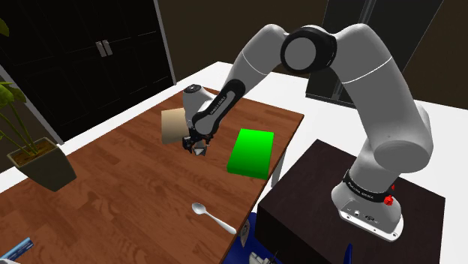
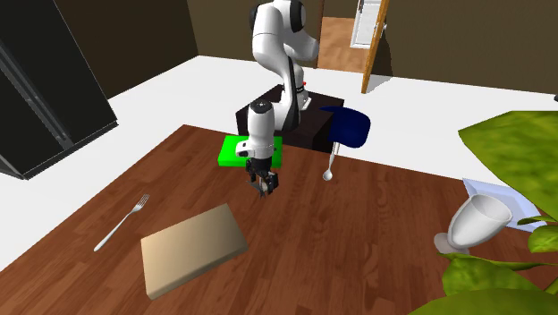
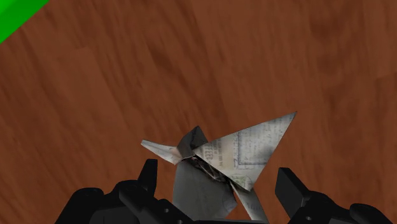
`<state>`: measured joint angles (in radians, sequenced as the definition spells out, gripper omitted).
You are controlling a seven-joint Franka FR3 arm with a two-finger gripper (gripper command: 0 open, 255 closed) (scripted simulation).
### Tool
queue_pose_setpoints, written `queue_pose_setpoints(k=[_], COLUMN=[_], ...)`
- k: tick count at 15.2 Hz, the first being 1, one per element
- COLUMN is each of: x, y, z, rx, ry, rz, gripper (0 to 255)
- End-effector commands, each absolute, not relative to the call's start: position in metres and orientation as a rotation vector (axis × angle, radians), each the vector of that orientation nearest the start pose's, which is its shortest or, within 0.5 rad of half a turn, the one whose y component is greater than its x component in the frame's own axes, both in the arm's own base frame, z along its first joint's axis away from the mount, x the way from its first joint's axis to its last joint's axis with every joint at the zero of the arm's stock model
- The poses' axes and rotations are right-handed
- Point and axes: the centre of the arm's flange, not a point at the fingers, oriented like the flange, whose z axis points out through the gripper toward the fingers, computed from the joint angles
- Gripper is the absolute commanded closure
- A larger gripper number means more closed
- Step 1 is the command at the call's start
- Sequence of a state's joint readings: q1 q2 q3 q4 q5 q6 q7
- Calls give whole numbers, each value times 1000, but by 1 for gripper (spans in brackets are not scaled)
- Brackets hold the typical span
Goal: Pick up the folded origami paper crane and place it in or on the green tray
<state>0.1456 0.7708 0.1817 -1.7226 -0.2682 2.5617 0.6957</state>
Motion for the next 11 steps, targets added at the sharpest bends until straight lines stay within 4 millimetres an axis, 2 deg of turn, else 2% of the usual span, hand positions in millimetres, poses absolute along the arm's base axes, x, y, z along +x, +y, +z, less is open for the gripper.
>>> queue_pose_setpoints(k=[1,3,4,11], x=[640,640,640,640], y=[210,210,210,210], z=[152,152,152,152], rx=[-3106,-3106,-3106,-3106], ry=[321,321,321,321], rz=[-146,-146,-146,-146], gripper=[0,0,255,255])
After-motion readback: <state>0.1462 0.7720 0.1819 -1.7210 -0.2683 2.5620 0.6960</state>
